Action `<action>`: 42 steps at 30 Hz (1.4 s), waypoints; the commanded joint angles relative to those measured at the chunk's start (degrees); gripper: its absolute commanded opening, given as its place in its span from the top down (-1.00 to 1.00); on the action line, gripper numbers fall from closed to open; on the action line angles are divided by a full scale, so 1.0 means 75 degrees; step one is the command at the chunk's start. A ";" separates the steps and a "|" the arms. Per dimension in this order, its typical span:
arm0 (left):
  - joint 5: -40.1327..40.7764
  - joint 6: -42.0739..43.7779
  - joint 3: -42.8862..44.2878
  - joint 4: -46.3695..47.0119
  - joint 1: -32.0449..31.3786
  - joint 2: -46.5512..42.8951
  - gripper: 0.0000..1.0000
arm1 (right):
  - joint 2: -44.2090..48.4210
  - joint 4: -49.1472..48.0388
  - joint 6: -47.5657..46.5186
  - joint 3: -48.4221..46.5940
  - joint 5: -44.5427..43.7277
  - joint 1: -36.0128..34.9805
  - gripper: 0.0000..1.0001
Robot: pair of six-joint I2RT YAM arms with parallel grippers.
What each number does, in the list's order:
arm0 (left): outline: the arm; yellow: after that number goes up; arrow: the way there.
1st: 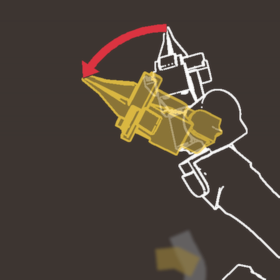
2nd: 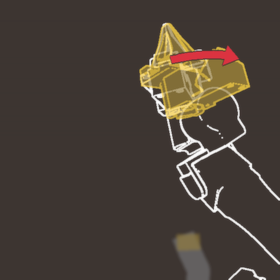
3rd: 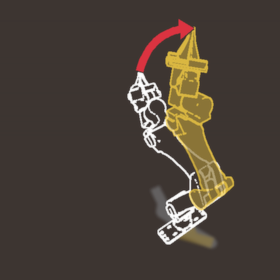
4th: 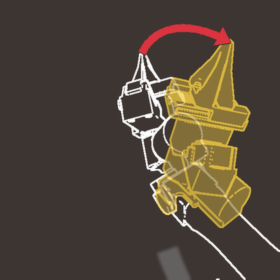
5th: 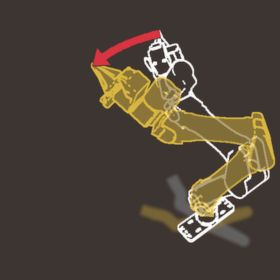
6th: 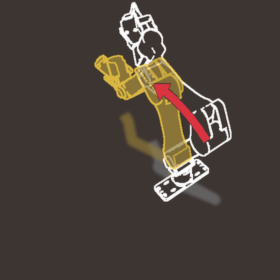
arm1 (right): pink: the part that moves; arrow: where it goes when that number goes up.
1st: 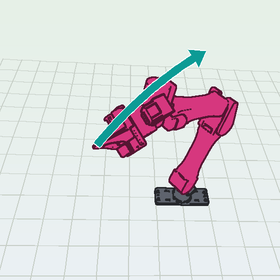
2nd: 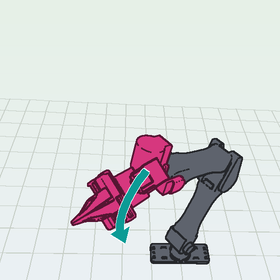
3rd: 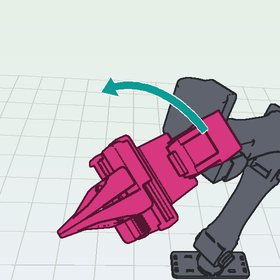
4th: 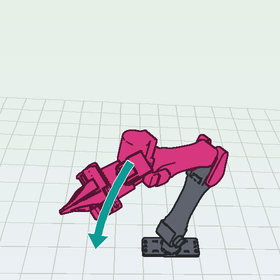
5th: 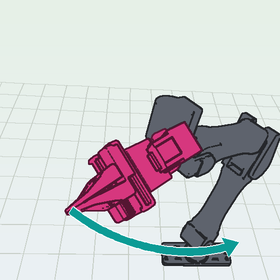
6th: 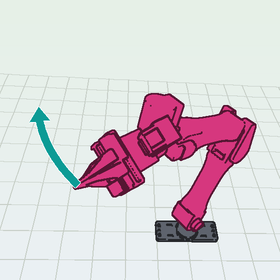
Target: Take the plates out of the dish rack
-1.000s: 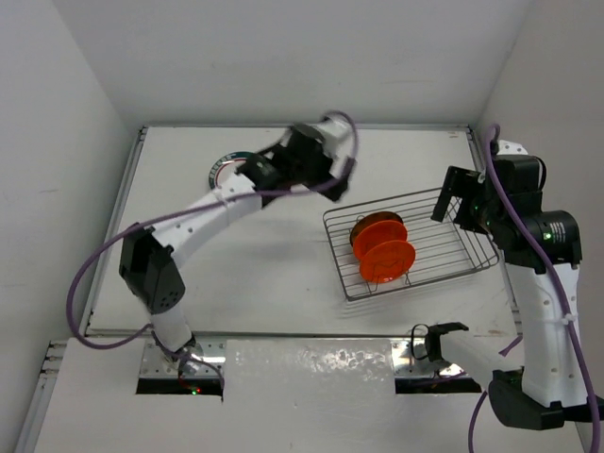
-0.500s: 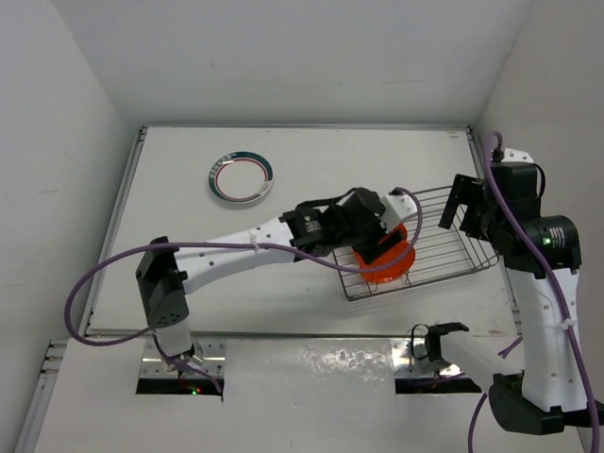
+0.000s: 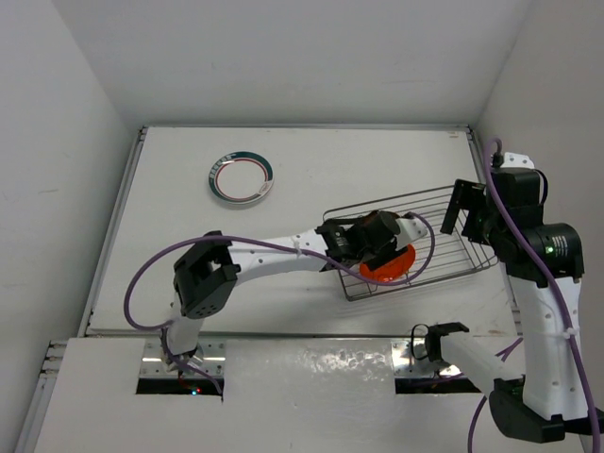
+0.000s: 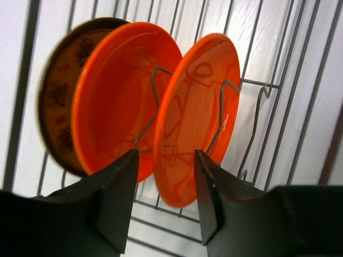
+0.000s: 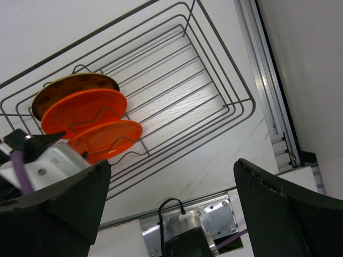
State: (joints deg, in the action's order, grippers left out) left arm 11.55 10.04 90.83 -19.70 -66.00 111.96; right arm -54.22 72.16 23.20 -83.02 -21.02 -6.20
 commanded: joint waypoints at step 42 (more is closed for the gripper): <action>-0.0349 -0.6365 -0.4415 -0.1664 0.5201 -0.6464 1.00 | -0.2028 -0.1255 0.1955 0.0254 0.0484 -0.0088 -0.98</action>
State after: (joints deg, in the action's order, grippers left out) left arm 25.36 -26.22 64.75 -33.26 -27.90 71.83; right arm -66.59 64.05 30.89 -79.53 -14.81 -6.28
